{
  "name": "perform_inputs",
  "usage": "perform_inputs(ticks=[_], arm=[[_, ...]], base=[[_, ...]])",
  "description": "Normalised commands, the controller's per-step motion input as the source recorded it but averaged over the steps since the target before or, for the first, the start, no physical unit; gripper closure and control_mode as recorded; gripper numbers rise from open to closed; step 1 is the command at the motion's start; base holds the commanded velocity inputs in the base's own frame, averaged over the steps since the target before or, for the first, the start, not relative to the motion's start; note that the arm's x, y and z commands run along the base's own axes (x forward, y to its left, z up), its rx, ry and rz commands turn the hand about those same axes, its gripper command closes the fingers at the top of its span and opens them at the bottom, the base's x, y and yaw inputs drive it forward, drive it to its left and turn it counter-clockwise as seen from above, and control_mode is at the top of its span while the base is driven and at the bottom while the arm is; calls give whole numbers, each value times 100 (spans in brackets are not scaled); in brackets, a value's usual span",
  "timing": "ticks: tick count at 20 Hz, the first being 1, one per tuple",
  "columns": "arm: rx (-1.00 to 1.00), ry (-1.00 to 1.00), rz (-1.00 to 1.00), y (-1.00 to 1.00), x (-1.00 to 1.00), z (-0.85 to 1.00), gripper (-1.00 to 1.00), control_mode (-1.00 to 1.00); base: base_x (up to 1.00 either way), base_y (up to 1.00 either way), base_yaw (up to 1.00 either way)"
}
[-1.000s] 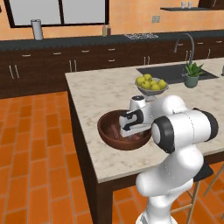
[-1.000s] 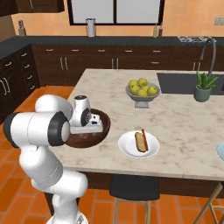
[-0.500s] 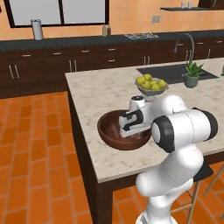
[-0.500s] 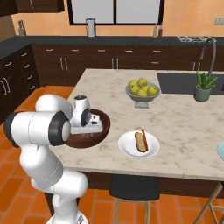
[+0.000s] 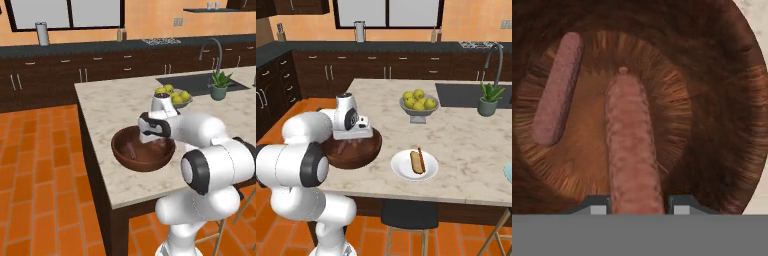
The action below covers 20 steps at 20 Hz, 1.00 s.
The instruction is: Place one bun and one sausage from the bowl on each plate.
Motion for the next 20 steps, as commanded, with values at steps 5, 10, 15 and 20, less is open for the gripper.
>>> perform_inputs(ticks=[5,10,15,20], arm=[[6,-3,0,-96,-1,71,100,-100],[19,-3,-2,-100,-2,16,100,-100],[18,0,-2,-100,0,-39,100,-100],[5,0,0,-82,0,-61,100,-100]], base=[[0,0,0],[0,0,0],[0,0,0],[0,0,0]])
